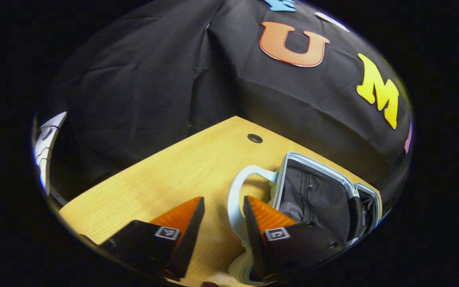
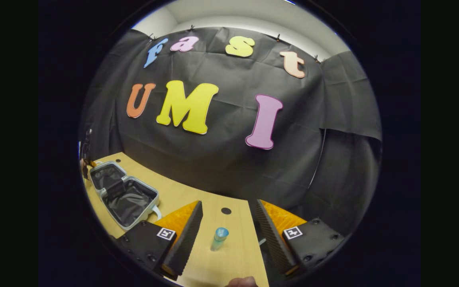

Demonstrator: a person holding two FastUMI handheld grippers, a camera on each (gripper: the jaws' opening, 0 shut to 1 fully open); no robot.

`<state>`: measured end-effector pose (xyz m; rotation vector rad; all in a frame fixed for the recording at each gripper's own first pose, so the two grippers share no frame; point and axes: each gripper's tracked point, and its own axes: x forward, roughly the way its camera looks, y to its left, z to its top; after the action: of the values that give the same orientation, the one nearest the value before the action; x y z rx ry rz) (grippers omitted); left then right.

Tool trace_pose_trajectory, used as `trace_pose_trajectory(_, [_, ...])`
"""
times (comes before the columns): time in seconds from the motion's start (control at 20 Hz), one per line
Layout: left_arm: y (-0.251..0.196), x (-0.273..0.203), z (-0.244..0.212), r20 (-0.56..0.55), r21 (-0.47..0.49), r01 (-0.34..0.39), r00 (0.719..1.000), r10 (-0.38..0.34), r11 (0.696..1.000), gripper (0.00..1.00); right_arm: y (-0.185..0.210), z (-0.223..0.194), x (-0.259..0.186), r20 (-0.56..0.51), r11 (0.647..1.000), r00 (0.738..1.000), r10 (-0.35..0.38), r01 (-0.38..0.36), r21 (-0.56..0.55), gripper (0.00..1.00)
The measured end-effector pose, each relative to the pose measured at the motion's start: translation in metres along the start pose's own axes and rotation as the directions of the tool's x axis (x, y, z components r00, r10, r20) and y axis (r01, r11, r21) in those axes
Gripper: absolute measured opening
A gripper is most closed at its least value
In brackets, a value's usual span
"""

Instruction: First open the suitcase, pack the skin care products into it, and then close the suitcase.

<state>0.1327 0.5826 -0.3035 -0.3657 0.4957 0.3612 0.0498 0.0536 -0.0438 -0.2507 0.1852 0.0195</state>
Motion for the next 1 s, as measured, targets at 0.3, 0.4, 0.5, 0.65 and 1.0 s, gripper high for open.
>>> trace_pose_trajectory(0.3, [-0.083, -0.102, 0.044, 0.168, 0.109, 0.002, 0.985, -0.021, 0.994, 0.98, -0.013, -0.009, -0.001, 0.027, 0.997, 0.999, 0.017, -0.019, 0.075, 0.80])
trace_pose_trajectory(0.4, [-0.139, -0.138, 0.040, 0.206, 0.158, 0.052, 0.975, -0.084, 0.986, 0.98, -0.022, -0.009, -0.002, 0.046, 0.996, 0.999, 0.023, -0.027, 0.090, 0.80])
trace_pose_trajectory(0.5, [-0.197, -0.168, 0.020, 0.201, 0.160, 0.097, 0.971, -0.129, 0.982, 0.98, -0.030, -0.007, -0.006, 0.082, 0.997, 0.996, 0.031, -0.036, 0.067, 0.80])
trace_pose_trajectory(0.65, [-0.274, -0.207, -0.021, 0.184, 0.164, 0.171, 0.962, -0.201, 0.971, 0.98, -0.041, -0.010, -0.010, 0.105, 0.994, 0.993, 0.048, -0.058, 0.095, 0.80])
trace_pose_trajectory(1.0, [-0.426, -0.262, -0.096, 0.107, 0.332, 0.346, 0.911, -0.399, 0.878, 0.98, -0.079, -0.038, -0.017, 0.062, 0.989, 0.998, 0.000, -0.010, 0.150, 0.80])
